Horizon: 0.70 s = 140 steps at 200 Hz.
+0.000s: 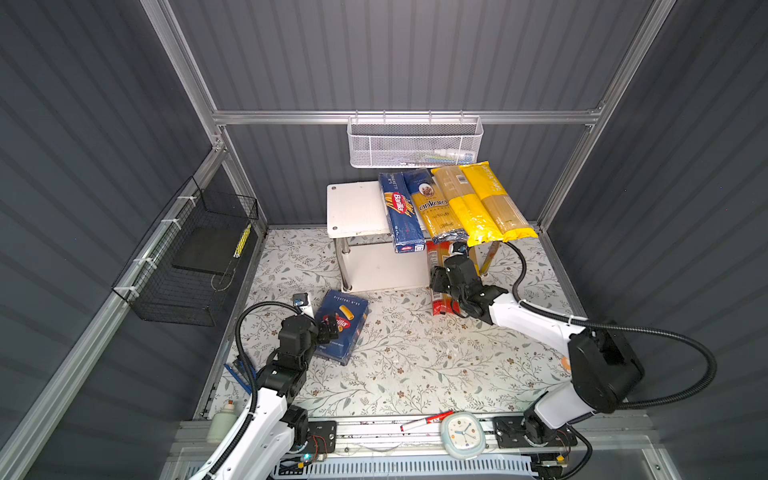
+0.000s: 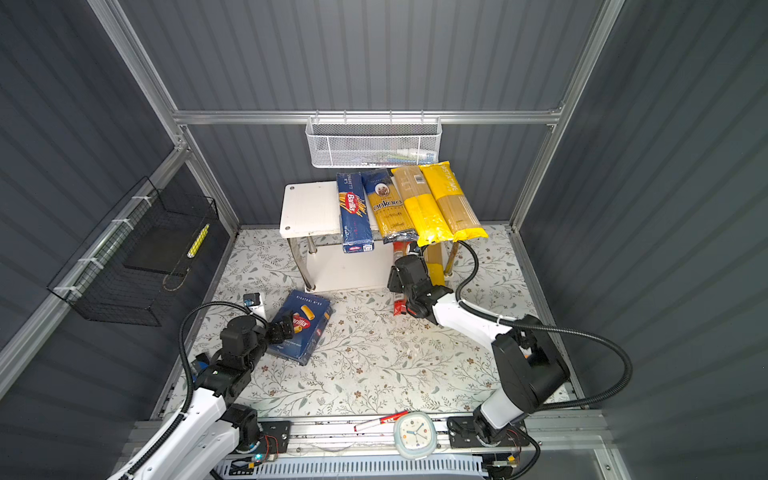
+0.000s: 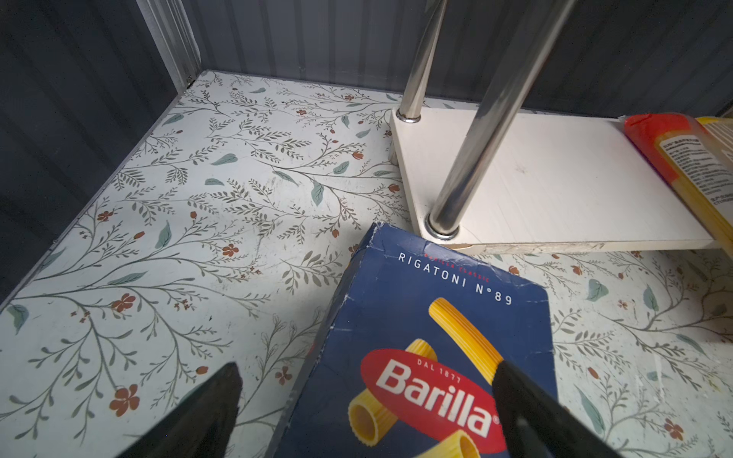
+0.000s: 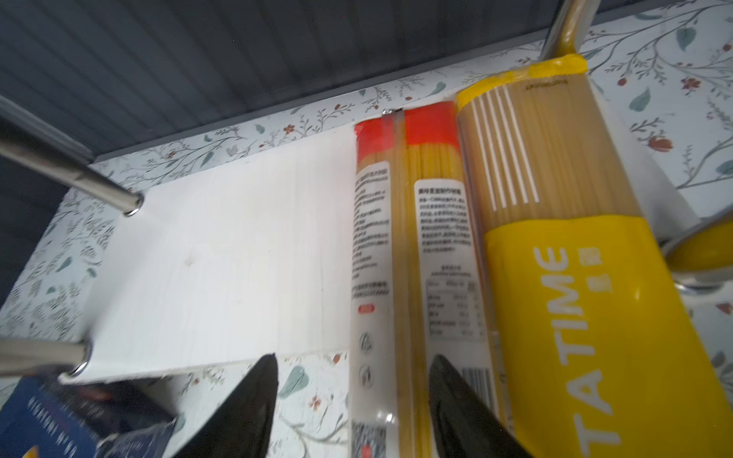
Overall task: Place and organize the pasta boxes and bags onto the shelf
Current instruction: 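Lower the red-and-white bag upright beside the Pastatime bag at the lower shelf front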
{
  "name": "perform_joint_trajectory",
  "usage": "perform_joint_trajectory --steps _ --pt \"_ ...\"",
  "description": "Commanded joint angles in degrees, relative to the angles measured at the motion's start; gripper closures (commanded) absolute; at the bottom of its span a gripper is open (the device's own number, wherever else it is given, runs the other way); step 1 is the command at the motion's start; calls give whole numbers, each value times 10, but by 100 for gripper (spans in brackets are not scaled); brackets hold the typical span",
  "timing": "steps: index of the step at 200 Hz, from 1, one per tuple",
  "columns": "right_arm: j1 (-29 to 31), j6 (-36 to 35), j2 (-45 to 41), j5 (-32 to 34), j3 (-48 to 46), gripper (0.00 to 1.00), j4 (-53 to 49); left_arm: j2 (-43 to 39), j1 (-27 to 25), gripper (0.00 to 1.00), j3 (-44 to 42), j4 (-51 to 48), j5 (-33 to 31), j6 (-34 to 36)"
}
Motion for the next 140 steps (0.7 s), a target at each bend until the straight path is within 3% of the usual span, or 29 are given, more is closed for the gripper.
perform_joint_trajectory --steps 1,45,80,103,140 --pt "44 -8 -56 18 -22 46 -42 -6 0 1 4 1 -3 1" --pt "107 45 -157 31 -108 44 -78 1 0 0 7 2 0 2" --pt "106 36 -194 -30 -198 41 0 -17 0 0 1 0 0 2" --pt "100 66 -195 -36 -213 35 -11 -21 0 0 -1 -3 -5 -1" --pt "59 115 -184 -109 -275 33 87 -5 -1 0 5 1 -3 1"
